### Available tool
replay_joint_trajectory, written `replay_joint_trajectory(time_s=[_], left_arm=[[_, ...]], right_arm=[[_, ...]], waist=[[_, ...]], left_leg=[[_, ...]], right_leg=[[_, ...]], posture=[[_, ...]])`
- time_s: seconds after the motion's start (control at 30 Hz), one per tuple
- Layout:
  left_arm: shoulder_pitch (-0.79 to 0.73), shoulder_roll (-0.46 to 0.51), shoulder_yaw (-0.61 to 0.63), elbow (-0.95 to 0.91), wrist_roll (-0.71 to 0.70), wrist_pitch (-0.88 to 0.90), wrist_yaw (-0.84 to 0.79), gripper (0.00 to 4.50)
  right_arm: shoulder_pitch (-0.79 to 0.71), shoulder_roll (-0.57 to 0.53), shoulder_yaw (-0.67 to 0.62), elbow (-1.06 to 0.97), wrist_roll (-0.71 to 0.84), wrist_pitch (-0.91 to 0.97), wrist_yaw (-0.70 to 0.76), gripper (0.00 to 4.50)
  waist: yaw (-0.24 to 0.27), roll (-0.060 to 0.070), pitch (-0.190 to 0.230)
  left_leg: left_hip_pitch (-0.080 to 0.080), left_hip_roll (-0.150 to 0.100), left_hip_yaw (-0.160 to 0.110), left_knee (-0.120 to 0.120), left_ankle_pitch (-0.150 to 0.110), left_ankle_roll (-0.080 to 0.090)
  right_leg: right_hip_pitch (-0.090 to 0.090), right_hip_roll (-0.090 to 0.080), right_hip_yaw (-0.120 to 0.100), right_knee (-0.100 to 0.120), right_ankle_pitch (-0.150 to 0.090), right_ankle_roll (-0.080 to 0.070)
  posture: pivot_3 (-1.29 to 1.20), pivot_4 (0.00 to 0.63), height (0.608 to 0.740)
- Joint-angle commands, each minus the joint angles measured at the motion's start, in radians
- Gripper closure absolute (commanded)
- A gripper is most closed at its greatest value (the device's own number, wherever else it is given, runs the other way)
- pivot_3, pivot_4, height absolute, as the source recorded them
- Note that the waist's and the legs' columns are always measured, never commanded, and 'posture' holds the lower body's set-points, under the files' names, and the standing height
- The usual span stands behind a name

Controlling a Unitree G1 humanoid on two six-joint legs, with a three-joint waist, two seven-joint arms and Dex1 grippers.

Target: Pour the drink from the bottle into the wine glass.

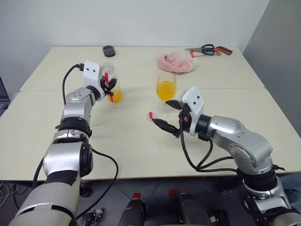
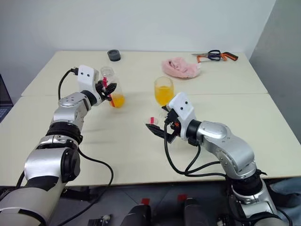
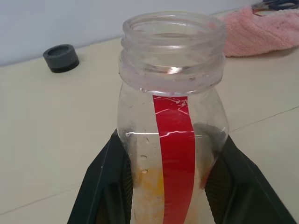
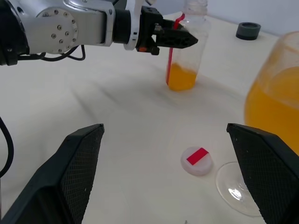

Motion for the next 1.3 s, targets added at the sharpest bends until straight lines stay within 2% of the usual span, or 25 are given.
replay_joint_trajectory(time_s=[0.03, 0.27, 0.57, 0.83, 1.03, 1.13, 1.3], left_arm=[[0.002, 0.017, 0.047, -0.033, -0.044, 0.044, 0.021, 2.86], [0.02, 0.021, 0.039, -0.016, -0.024, 0.06, 0.054, 2.86], [0.063, 0.011, 0.01, -0.083, -0.005, 0.021, 0.057, 0.01], [0.146, -0.004, 0.003, -0.197, -0.003, -0.032, 0.066, 0.01], [0.322, -0.036, 0.053, -0.427, -0.072, -0.03, 0.071, 0.01], [0.404, -0.045, 0.073, -0.542, -0.084, -0.02, 0.113, 0.01], [0.604, -0.084, 0.087, -0.786, -0.068, 0.023, 0.213, 0.01]], right_arm=[[-0.034, 0.018, 0.004, -0.008, -0.016, -0.017, -0.004, 0.0], [-0.047, 0.037, 0.007, -0.001, -0.03, -0.019, 0.005, 0.0], [-0.036, 0.03, -0.007, -0.003, -0.018, -0.02, 0.022, 0.0], [0.03, -0.026, -0.038, -0.015, -0.025, -0.076, 0.063, 0.0], [0.232, -0.062, -0.08, -0.032, -0.098, -0.293, 0.062, 0.0], [0.337, -0.035, -0.123, -0.003, -0.133, -0.445, 0.055, 0.0], [0.485, 0.122, -0.212, 0.164, -0.209, -0.709, -0.083, 0.0]], waist=[[-0.001, 0.0, 0.0], [-0.001, 0.0, 0.0], [-0.002, 0.0, -0.001], [0.001, 0.0, -0.001], [0.002, 0.0, -0.001], [0.003, 0.0, -0.001], [0.006, -0.001, -0.003]], left_leg=[[0.0, 0.0, 0.0, 0.0, 0.0, 0.0], [0.001, 0.0, 0.0, 0.0, 0.0, 0.0], [0.001, 0.001, 0.0, 0.0, 0.0, 0.0], [0.001, 0.0, 0.001, 0.0, 0.0, 0.0], [0.001, 0.001, 0.001, -0.001, 0.0, 0.0], [0.001, 0.001, 0.001, 0.0, 0.0, 0.0], [0.003, 0.001, 0.002, -0.001, 0.0, 0.0]], right_leg=[[0.0, 0.0, 0.0, 0.0, 0.0, 0.0], [0.0, 0.0, 0.0, 0.001, 0.0, 0.0], [0.0, 0.0, 0.0, 0.001, 0.0, 0.0], [0.0, -0.001, 0.001, 0.0, 0.0, 0.0], [0.0, 0.0, 0.001, 0.0, 0.0, 0.0], [0.0, 0.0, 0.001, 0.0, 0.0, 0.0], [0.001, 0.0, 0.002, 0.0, 0.0, 0.0]], posture=[[0.0, 0.15, 0.74], [0.0, 0.15, 0.74], [0.0, 0.15, 0.74], [0.0, 0.15, 0.74], [0.0, 0.15, 0.74], [0.0, 0.15, 0.74], [0.0, 0.15, 0.74]])
